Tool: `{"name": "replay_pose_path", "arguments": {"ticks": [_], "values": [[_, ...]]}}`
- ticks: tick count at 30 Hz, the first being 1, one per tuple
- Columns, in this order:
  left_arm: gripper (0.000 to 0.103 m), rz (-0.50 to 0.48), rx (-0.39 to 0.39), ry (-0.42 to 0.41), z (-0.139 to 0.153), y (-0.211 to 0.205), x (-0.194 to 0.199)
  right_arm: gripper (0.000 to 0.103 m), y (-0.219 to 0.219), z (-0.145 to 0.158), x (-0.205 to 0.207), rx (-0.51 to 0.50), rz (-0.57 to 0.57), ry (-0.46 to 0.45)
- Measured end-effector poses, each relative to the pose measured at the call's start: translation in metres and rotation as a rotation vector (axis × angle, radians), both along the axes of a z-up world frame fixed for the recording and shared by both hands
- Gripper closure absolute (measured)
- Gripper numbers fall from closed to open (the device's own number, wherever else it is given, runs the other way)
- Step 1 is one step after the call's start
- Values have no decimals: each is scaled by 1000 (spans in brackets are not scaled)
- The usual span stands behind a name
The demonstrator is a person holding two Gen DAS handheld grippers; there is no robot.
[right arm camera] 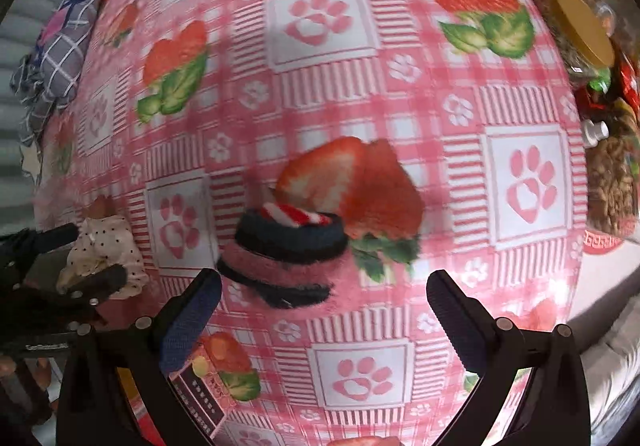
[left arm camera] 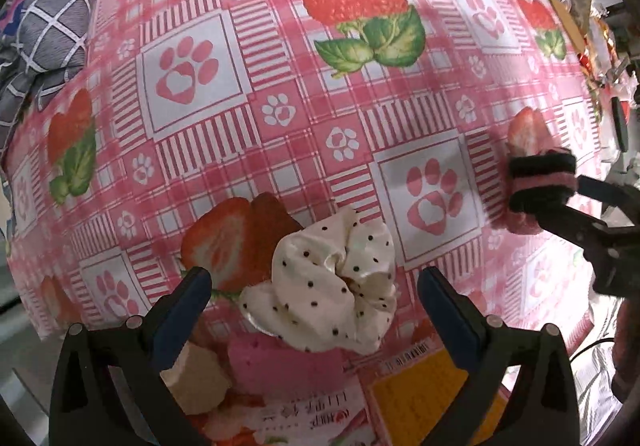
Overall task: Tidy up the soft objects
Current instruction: 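Grasp the polka-dot scrunchie with the left tool while the right grasps the pink sock roll, then lift the polka-dot scrunchie and pink sock roll with both tools toward the box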
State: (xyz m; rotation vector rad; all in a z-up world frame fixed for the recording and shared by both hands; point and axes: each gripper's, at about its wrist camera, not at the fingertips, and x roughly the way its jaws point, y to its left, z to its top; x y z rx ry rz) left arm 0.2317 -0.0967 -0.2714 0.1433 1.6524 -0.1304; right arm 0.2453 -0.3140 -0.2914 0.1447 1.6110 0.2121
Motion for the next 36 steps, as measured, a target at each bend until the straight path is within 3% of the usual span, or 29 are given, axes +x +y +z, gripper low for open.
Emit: {"name": "replay_pose_path", "arguments": {"ticks": [4, 12, 20, 25, 26, 27, 28, 30, 32, 34, 36], "values": [[0, 20, 14, 21, -10, 1, 0, 0, 17, -13, 4, -13, 30, 15], [0, 52, 39, 59, -38, -1, 1, 0, 39, -26, 5, -155, 93, 23], [0, 51, 62, 68, -44, -6, 4, 0, 23, -26, 5, -150, 56, 39], [0, 80, 63, 117, -51, -1, 11, 0, 41, -29, 7, -162, 59, 43], [0, 87, 61, 117, -51, -1, 12, 2, 44, -27, 7, -161, 59, 39], [2, 89, 57, 108, -51, 0, 11, 11, 49, -24, 5, -169, 65, 26], [5, 83, 56, 93, -50, -1, 11, 17, 54, -17, 2, -166, 81, 0], [12, 66, 56, 79, -46, -3, 9, 46, 63, -4, -2, -158, 125, -48], [27, 54, 56, 68, -41, -6, 8, 49, 66, -1, -3, -154, 146, -60], [71, 43, 54, 37, -33, -7, 9, 57, 66, 4, -5, -151, 153, -73], [73, 74, 39, 20, -26, -2, 9, 61, 65, 11, -7, -130, 150, -82]]}}
